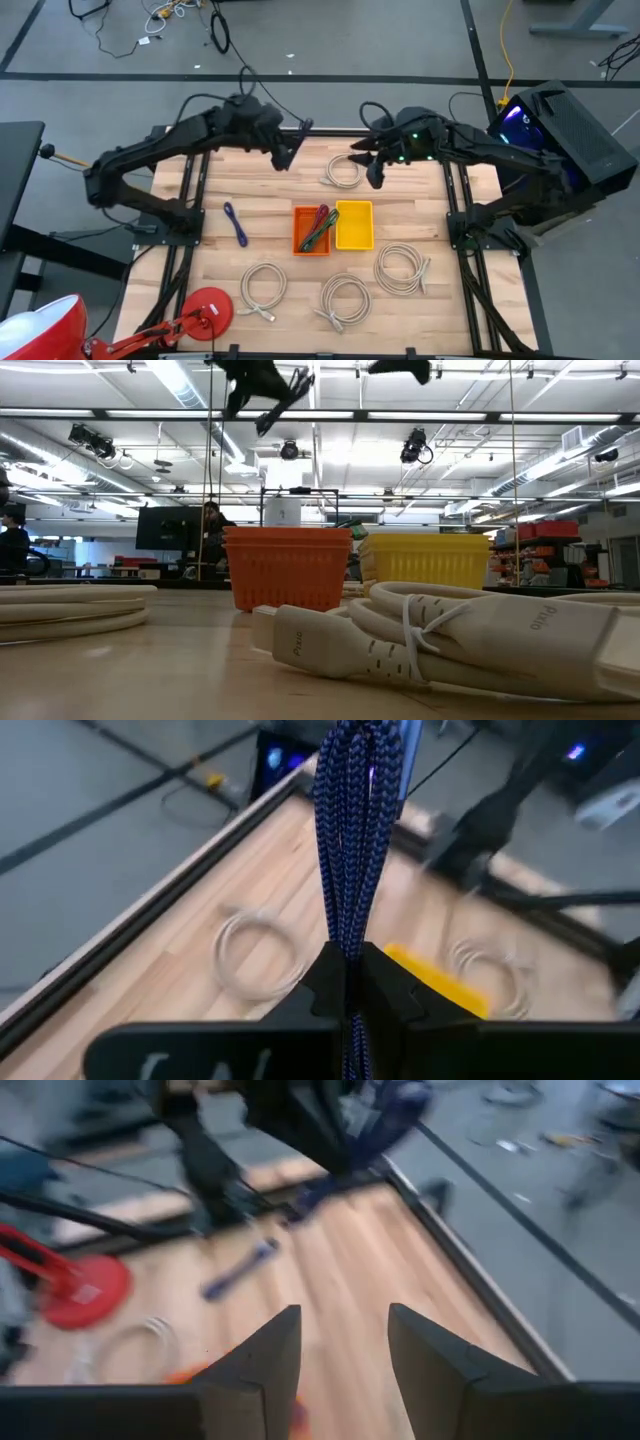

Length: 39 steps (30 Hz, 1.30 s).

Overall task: Pick & Place USB Port
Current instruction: Put the purple charger cable into the orange basket

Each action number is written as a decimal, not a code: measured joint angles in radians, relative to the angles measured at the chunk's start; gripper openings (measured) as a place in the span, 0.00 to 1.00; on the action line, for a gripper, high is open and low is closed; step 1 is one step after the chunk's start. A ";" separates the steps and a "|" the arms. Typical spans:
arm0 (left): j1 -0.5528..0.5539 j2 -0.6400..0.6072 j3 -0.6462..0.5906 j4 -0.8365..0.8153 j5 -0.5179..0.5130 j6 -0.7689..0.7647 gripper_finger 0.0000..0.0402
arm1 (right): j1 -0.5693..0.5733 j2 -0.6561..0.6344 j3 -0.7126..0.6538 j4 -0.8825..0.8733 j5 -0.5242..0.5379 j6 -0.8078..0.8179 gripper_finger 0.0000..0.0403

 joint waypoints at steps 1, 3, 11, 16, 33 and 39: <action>-0.016 -0.008 0.000 0.010 -0.006 -0.005 0.03 | 0.005 0.013 0.000 0.040 -0.023 0.004 0.38; -0.055 -0.016 0.000 0.018 -0.044 -0.011 0.03 | 0.019 0.040 0.000 0.099 -0.050 0.007 0.38; -0.195 -0.007 0.000 0.038 -0.142 -0.024 0.03 | 0.035 0.124 0.000 0.248 -0.133 0.021 0.38; -0.239 -0.015 -0.001 0.095 -0.150 -0.030 0.03 | 0.032 0.123 0.000 0.297 -0.135 0.024 0.38; -0.282 -0.007 0.000 0.237 -0.141 -0.007 0.03 | 0.016 0.118 0.000 0.406 -0.107 0.046 0.38; -0.291 -0.006 0.000 0.242 -0.143 -0.002 0.03 | 0.008 0.120 0.000 0.436 -0.112 0.049 0.38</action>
